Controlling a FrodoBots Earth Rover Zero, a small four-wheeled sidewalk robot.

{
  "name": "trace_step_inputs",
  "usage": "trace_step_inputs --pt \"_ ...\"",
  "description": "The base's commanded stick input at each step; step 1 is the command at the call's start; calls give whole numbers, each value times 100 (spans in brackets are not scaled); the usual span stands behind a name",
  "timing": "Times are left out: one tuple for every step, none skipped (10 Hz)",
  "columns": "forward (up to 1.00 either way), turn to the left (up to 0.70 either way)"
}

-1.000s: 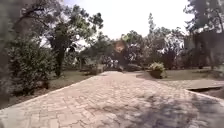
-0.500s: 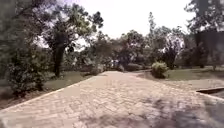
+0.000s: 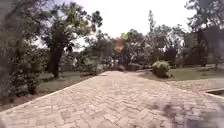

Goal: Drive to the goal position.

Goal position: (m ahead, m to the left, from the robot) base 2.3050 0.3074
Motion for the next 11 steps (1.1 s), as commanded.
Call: trace_step_inputs --pt "70 -35" --pt "70 -35" --pt "70 0" --pt "70 0" --pt "70 0" --pt "70 0" --pt "65 0" --pt "47 0" --pt "0 0" --pt "0 0" --pt "0 0"
